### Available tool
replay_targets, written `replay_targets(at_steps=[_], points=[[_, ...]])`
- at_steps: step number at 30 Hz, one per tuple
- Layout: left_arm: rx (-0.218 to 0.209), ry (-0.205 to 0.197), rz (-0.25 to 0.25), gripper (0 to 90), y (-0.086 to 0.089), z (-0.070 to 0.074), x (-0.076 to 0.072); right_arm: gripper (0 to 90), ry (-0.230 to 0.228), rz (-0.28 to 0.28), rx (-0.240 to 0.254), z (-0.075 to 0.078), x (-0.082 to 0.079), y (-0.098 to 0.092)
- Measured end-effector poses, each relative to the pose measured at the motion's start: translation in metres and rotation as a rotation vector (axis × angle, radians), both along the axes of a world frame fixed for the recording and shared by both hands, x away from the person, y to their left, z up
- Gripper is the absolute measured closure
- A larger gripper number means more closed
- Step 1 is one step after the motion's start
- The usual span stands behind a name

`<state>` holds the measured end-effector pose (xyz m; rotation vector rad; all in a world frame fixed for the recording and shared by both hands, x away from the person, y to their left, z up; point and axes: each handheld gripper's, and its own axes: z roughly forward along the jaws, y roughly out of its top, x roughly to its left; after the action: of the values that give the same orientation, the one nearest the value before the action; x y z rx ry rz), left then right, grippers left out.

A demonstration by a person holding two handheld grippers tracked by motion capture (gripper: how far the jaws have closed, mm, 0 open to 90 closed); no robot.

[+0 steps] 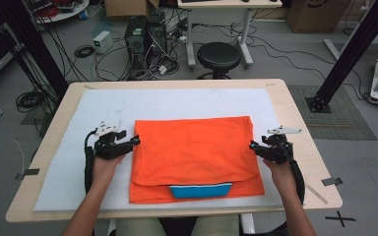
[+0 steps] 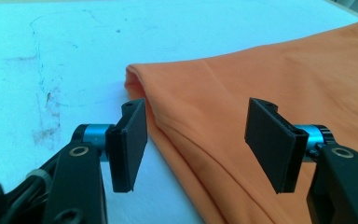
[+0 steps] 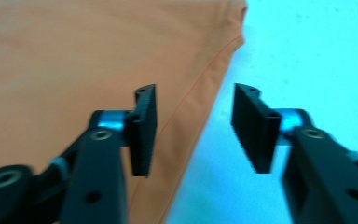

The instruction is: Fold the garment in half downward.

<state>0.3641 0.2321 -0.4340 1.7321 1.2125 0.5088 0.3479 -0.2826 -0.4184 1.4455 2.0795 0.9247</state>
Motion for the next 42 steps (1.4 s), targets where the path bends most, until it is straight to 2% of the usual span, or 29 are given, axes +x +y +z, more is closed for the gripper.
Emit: replay_targets(at_steps=[2,4,7,9,13,16,18,20,22,25,27,29,31,34,40,42], points=[[0.004,0.000,0.002,39.1,-0.001,-0.002,0.008,42.8,0.012,-0.013,-0.006,-0.001,0.012,0.001],[0.013,0.038,0.000,38.8,-0.002,-0.004,0.018,38.9,0.028,-0.029,-0.011,-0.002,0.023,0.003],[0.024,0.059,0.003,37.5,-0.006,-0.007,0.029,31.3,0.053,-0.059,0.000,-0.006,0.038,0.004],[0.047,0.057,0.007,37.4,-0.008,-0.013,0.034,30.1,0.099,-0.060,-0.002,-0.009,0.049,0.005],[0.057,0.128,0.023,37.4,-0.009,-0.022,0.044,24.6,0.132,-0.049,-0.010,-0.016,0.064,0.007],[0.075,0.142,0.021,37.9,-0.011,-0.022,0.046,23.5,0.159,-0.043,-0.017,-0.022,0.073,0.008],[0.106,0.151,0.018,41.7,-0.014,-0.023,0.046,27.0,0.178,-0.043,-0.031,-0.025,0.076,0.010],[0.124,0.145,0.013,46.5,-0.016,-0.022,0.046,38.3,0.169,-0.041,-0.044,-0.024,0.076,0.011],[0.120,0.148,0.014,51.9,-0.017,-0.022,0.044,55.1,0.170,-0.016,-0.022,-0.023,0.075,0.012],[0.109,0.144,0.007,62.1,-0.018,-0.022,0.041,65.6,0.168,0.013,-0.028,-0.022,0.074,0.016],[0.106,0.144,-0.002,71.1,-0.020,-0.022,0.039,73.1,0.178,0.018,-0.014,-0.022,0.073,0.017],[0.112,0.138,-0.008,76.4,-0.022,-0.022,0.038,79.5,0.184,0.026,-0.001,-0.022,0.073,0.018],[0.112,0.133,-0.002,79.1,-0.023,-0.022,0.038,81.9,0.184,0.040,-0.004,-0.021,0.073,0.019],[0.082,0.133,0.010,80.4,-0.022,-0.021,0.039,83.7,0.175,0.046,-0.004,-0.021,0.073,0.018],[0.051,0.124,0.037,81.0,-0.025,-0.016,0.049,84.7,0.127,0.017,-0.012,-0.019,0.076,0.016],[0.024,0.117,0.051,81.0,-0.028,-0.014,0.054,84.7,0.117,0.001,-0.011,-0.017,0.079,0.014]])
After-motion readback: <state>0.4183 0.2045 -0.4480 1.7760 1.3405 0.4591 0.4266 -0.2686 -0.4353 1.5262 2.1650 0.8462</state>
